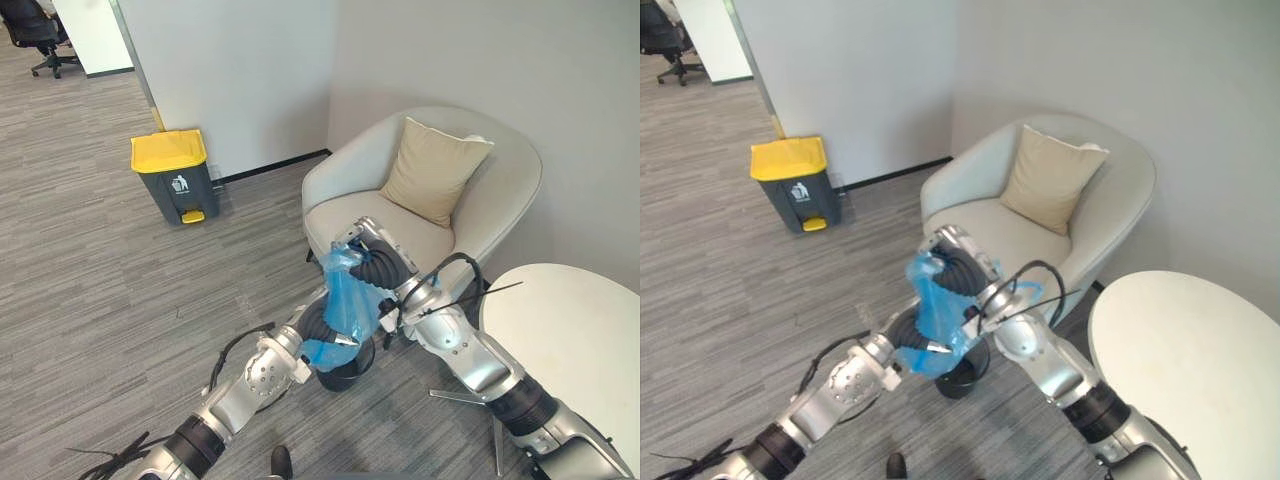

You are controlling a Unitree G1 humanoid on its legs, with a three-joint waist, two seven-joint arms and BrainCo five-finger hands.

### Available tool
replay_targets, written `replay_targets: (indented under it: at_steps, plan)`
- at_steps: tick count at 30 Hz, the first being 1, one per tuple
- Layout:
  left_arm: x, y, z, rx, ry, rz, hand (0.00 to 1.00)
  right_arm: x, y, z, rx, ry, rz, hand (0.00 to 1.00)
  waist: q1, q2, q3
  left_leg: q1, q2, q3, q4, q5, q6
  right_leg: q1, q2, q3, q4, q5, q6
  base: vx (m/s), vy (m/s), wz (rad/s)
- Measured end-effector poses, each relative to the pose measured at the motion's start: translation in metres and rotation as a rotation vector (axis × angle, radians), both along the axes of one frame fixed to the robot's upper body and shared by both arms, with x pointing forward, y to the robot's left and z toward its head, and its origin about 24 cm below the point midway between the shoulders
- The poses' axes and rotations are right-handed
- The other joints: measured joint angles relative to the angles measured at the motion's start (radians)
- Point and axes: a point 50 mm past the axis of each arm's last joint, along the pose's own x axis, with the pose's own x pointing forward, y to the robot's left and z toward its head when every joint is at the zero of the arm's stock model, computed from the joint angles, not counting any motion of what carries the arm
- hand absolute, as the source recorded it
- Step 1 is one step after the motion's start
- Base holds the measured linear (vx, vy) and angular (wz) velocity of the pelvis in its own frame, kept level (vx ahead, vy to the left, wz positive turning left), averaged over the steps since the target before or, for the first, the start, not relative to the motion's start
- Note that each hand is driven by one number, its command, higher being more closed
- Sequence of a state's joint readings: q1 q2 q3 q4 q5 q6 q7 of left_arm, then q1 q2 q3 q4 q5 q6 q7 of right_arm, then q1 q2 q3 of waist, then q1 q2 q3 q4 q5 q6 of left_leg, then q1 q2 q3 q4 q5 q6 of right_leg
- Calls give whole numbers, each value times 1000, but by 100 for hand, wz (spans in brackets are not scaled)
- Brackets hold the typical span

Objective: Gather rubbish on tea table into small bin, then transfer packed bag to large trash can.

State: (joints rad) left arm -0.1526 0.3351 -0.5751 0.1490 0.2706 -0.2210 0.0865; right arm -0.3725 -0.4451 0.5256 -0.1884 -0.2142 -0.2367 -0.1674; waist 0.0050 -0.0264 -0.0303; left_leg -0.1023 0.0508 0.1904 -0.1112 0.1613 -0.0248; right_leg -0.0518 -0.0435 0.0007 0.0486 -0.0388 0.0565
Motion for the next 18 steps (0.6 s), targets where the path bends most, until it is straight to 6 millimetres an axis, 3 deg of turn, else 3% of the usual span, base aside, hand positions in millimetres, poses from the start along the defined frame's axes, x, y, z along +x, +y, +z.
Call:
replay_targets:
  at_steps: [9, 13, 14, 18]
  plan:
    - [4, -17, 3, -6, -59, 112, 0, -16, 35, 2, 111, 62, 142, 100, 4, 0, 0, 14, -5, 1, 0, 1, -1, -1, -4, 2, 30, -18, 0, 0, 0, 0]
    - [6, -14, -10, 8, -15, 185, 0, -20, 41, -5, 129, 125, 166, 100, 5, -1, 1, 14, -3, -10, 0, -1, -5, 0, -5, 8, 31, -23, 3, 0, 0, 0]
    - [6, -12, -12, 16, -9, 193, 100, -22, 42, -8, 126, 137, 171, 100, 5, -1, 1, 14, -2, -10, 0, -1, -5, 0, -5, 8, 31, -23, 3, 0, 0, 0]
    - [7, -6, -22, 66, 12, 250, 100, -27, 47, -18, 133, 210, 191, 100, 5, -2, 1, 12, 0, -11, 0, 0, -7, 2, -3, 9, 22, -21, 1, 27, -18, 0]
